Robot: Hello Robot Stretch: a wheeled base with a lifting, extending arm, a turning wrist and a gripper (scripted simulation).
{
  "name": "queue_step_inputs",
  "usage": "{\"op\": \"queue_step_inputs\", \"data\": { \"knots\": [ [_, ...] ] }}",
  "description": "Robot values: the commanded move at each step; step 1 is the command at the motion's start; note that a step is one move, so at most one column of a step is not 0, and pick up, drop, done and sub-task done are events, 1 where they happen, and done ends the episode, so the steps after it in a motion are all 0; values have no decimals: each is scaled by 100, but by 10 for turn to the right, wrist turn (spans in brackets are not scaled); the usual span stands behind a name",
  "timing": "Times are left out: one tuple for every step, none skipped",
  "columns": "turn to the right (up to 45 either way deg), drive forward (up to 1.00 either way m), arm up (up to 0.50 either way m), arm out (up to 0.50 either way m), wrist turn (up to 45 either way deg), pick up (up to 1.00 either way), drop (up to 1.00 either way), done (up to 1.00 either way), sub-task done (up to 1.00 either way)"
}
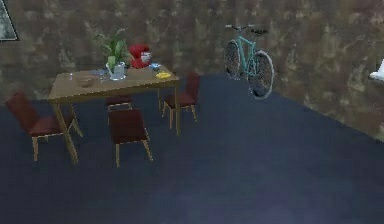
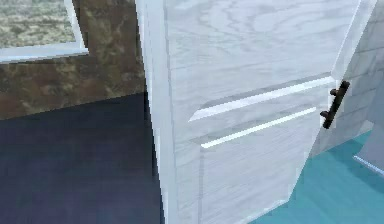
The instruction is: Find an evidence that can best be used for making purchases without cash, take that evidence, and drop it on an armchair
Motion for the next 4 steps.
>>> {"op": "queue_step_inputs", "data": {
  "knots": [
    [-90,0,0,0,0,0,0,0,0],
    [0,5,0,0,0,0,0,0,0],
    [240,0,0,0,0,0,0,0,0],
    [0,45,0,0,0,0,0,0,0]
  ]
}}
